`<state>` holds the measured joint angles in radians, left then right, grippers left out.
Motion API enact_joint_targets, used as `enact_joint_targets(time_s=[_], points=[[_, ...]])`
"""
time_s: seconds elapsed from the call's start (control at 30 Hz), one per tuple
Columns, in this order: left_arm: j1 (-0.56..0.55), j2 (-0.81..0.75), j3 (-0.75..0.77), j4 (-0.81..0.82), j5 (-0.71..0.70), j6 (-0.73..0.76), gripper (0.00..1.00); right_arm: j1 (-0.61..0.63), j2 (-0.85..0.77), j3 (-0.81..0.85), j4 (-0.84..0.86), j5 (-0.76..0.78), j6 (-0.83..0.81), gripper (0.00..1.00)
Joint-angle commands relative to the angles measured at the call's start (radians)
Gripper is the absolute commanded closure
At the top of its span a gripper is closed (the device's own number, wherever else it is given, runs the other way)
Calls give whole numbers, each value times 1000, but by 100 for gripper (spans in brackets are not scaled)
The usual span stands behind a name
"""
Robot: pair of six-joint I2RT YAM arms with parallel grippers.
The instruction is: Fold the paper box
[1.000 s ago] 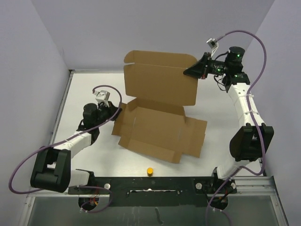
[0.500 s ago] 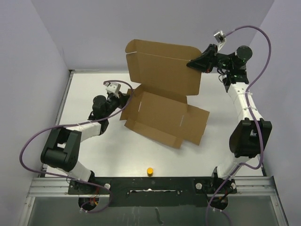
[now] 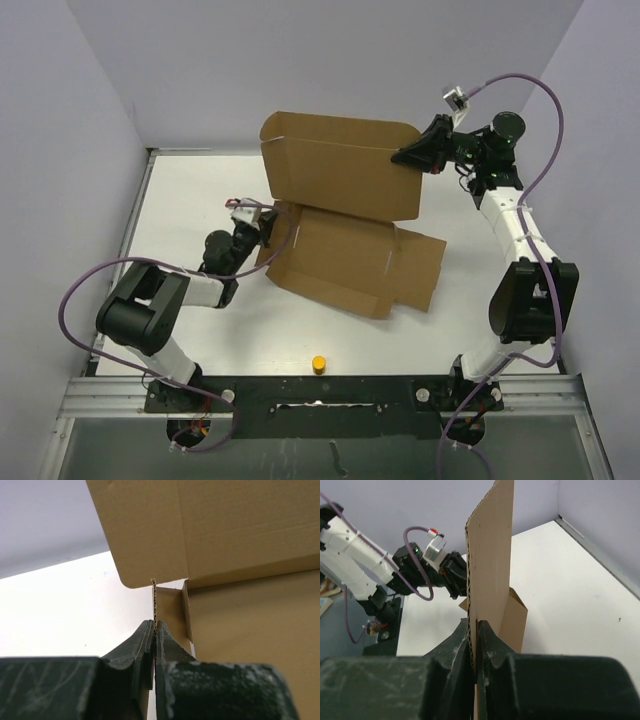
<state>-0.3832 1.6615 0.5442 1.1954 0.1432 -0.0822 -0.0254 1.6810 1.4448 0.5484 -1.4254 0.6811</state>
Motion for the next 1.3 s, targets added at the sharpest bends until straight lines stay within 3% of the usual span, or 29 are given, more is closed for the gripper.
enact_joint_targets(time_s=[0.0, 0.07, 0.2, 0.4, 0.73, 0.93, 1.03, 1.07, 1.1, 1.27], points=[[-11, -92, -96, 105, 18, 5, 100, 39, -103, 75, -673, 115, -445, 100], [-11, -100, -131, 124, 11, -2, 100, 52, -117, 61, -754, 126, -532, 100], [-11, -66, -143, 160, 10, -28, 100, 59, -138, 15, -736, 144, -540, 100], [-7, -33, -33, 91, 39, -78, 100, 33, -70, 172, -734, 147, -593, 100], [118, -129, 46, -227, 247, -199, 100, -46, 3, 290, -109, 27, -50, 100], [155, -134, 119, -398, 356, -208, 90, -39, 34, 317, -13, 26, 84, 100], [167, -127, 142, -436, 405, -219, 92, -34, 20, 302, -50, 31, 68, 100], [173, -126, 145, -440, 420, -220, 99, -35, 11, 297, -98, 33, 27, 100], [179, -126, 146, -441, 434, -221, 100, -34, 0, 300, -175, 40, -50, 100], [191, -158, 134, -432, 434, -205, 100, -14, -17, 429, -946, 205, -701, 100]])
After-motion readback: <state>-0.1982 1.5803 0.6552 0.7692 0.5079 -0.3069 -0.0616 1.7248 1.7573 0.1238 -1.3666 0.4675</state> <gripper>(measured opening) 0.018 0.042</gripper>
